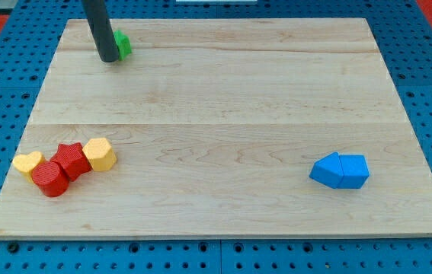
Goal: Slide the bleu blocks to the top right side of the yellow heart
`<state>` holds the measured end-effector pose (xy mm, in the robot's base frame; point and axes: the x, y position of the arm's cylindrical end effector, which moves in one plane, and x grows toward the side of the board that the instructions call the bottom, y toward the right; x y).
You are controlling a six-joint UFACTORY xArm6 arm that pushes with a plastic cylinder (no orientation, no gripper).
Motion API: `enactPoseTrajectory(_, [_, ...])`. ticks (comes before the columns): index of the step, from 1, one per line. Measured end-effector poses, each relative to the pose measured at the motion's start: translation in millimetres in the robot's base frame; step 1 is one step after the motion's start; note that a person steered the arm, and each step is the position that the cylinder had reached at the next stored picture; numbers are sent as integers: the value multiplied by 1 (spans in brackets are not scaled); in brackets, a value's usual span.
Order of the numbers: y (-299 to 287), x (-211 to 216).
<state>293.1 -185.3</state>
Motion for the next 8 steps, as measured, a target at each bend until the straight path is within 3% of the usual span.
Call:
enactPoseTrajectory(2, [83,73])
enactPoseTrajectory(4, [171,93])
enactPoseTrajectory(6, [325,165])
enactPoseTrajectory(8, [409,199])
